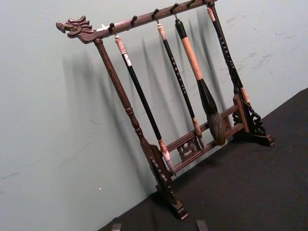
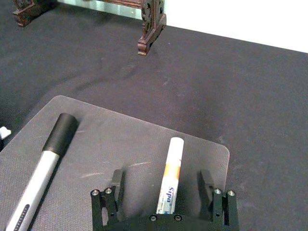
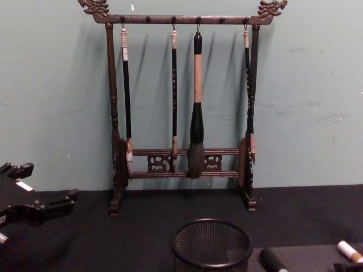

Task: Pick up the water-based marker from the table and place it into the pen holder.

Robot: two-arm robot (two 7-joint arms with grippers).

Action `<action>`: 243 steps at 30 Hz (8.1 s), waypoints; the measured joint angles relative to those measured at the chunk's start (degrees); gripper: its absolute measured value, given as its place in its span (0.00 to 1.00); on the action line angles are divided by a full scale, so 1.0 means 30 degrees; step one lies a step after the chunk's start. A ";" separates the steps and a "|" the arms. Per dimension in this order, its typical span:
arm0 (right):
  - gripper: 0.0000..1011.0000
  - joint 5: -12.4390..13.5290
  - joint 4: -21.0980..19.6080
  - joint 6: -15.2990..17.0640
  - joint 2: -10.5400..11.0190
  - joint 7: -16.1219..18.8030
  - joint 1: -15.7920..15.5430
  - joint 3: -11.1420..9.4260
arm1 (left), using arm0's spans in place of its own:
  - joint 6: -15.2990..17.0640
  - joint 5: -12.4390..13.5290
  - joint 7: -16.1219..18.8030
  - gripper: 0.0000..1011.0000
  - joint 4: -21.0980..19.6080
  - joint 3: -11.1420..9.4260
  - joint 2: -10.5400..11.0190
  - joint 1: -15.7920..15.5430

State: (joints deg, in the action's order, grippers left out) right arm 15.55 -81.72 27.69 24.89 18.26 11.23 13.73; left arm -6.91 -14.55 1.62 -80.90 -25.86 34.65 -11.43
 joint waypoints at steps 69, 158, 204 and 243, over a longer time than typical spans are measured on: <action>0.18 0.0495 -0.1792 -0.3778 0.0289 0.0757 -0.1114 -0.0618 | 0.0000 0.0000 0.0000 0.99 0.0000 0.0000 -0.0001 0.0000; 0.18 0.4774 0.3658 -1.2921 -0.3099 0.6490 0.2856 0.5244 | 0.0000 -0.0001 0.0000 0.99 -0.0001 0.0000 0.0000 0.0000; 0.96 0.4607 0.3789 -1.3051 -0.3103 0.6433 0.2924 0.5292 | 0.0000 0.0001 -0.0001 0.99 0.0000 0.0000 0.0000 -0.0001; 0.99 0.3131 -0.2213 -0.6744 0.0282 0.0867 0.0220 0.3073 | 0.0000 0.0000 0.0000 0.99 0.0000 0.0000 0.0000 0.0000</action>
State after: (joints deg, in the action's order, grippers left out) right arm 24.94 -88.36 7.45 25.74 20.86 11.89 22.94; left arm -6.91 -14.55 1.62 -80.90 -25.86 34.64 -11.43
